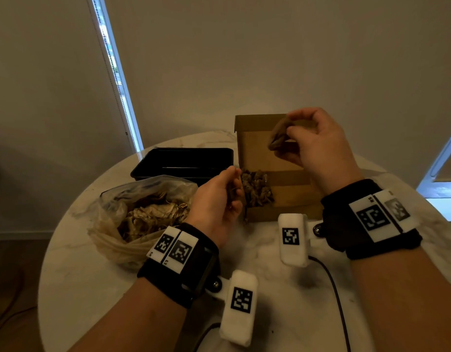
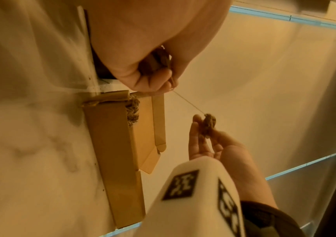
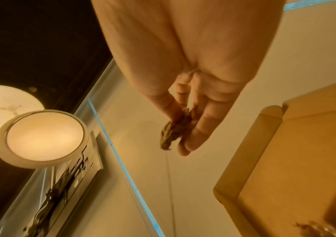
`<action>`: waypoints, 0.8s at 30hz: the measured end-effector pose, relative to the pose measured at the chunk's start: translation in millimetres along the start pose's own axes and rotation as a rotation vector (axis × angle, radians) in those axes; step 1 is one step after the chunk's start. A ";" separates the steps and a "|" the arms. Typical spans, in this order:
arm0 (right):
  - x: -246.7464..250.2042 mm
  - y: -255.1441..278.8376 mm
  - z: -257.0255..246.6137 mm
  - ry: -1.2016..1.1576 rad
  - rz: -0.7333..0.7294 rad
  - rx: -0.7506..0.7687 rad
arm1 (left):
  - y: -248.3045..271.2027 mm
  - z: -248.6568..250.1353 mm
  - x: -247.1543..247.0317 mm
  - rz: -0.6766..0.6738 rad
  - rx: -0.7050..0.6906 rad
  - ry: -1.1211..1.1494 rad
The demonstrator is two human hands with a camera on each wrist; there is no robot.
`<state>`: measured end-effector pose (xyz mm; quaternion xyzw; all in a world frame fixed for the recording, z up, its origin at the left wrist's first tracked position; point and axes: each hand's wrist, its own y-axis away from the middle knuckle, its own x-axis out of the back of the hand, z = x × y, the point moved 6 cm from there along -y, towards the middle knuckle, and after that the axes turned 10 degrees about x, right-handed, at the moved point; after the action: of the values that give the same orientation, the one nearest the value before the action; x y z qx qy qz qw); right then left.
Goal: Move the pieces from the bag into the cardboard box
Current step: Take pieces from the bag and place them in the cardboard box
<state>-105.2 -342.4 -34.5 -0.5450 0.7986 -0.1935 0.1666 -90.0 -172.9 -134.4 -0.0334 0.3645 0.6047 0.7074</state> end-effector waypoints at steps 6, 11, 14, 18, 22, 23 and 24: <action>19.9 -3.1 -2.2 -0.320 0.215 -0.075 | 4.8 3.6 1.8 0.025 -0.065 -0.033; 35.0 -5.7 -2.3 -0.421 0.337 -0.087 | 3.0 6.6 2.5 0.037 -0.119 -0.036; 35.7 -4.8 0.1 -0.302 0.292 -0.121 | 2.0 7.9 1.7 0.040 -0.137 -0.056; 7.9 4.2 10.7 -0.008 -0.076 -0.233 | 1.7 9.8 -5.1 -0.044 -0.225 -0.145; -10.9 11.9 23.1 0.128 -0.262 -0.320 | 13.3 13.1 -21.6 -0.247 -0.327 -0.234; -12.3 12.4 24.8 0.133 -0.281 -0.330 | 16.7 13.9 -24.7 -0.282 -0.344 -0.268; -12.9 13.3 26.3 0.128 -0.295 -0.340 | 19.0 13.5 -27.0 -0.301 -0.356 -0.314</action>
<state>-98.8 -329.3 -63.2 -0.6629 0.7402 -0.1125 -0.0088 -100.4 -183.6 -102.0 -0.1169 0.1292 0.5450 0.8201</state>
